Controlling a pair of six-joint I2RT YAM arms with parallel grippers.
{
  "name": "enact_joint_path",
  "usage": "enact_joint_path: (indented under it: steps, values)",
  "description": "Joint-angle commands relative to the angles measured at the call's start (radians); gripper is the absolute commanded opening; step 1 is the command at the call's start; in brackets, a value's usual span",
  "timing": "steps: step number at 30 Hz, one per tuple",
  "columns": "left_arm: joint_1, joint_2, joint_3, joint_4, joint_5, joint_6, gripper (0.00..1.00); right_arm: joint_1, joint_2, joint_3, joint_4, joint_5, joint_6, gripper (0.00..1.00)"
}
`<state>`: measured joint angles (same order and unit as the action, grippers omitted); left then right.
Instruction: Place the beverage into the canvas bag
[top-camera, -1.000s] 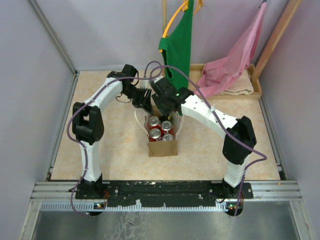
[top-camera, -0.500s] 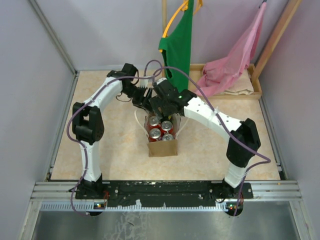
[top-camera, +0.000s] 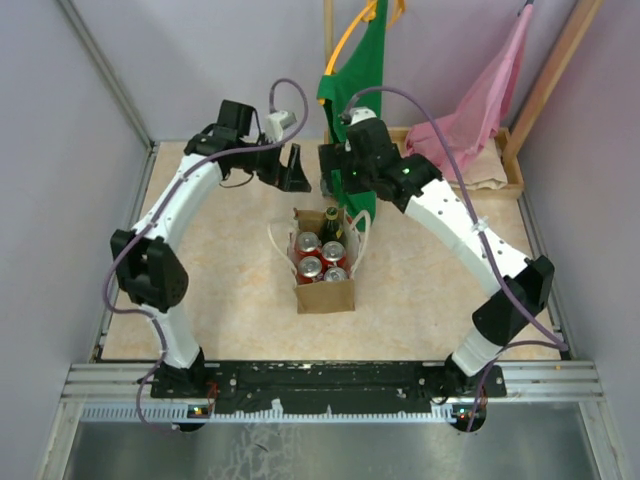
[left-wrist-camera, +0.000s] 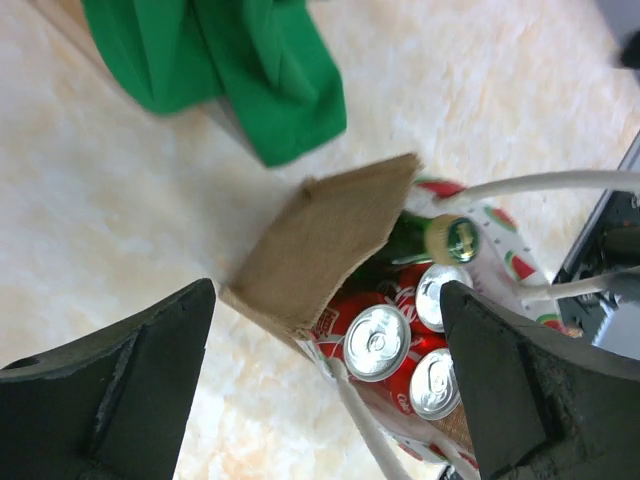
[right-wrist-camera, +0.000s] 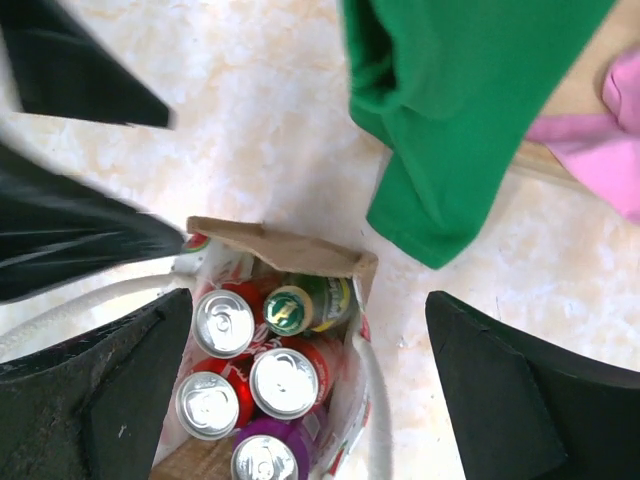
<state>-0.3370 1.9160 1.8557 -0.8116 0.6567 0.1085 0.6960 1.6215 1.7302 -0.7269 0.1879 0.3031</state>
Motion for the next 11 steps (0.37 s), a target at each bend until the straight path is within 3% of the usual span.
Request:
enact_joint_path:
  steps: [1, 11]
  values:
    - [0.02, -0.166, -0.075, 0.232, -0.006, -0.068, 1.0, -0.026, -0.048, 0.038, -0.077, -0.058, 0.102, 0.99]
    - [0.051, -0.299, -0.236, 0.349, 0.019, -0.117, 1.0, -0.025, -0.193, -0.165, -0.013, -0.06, 0.155, 0.99]
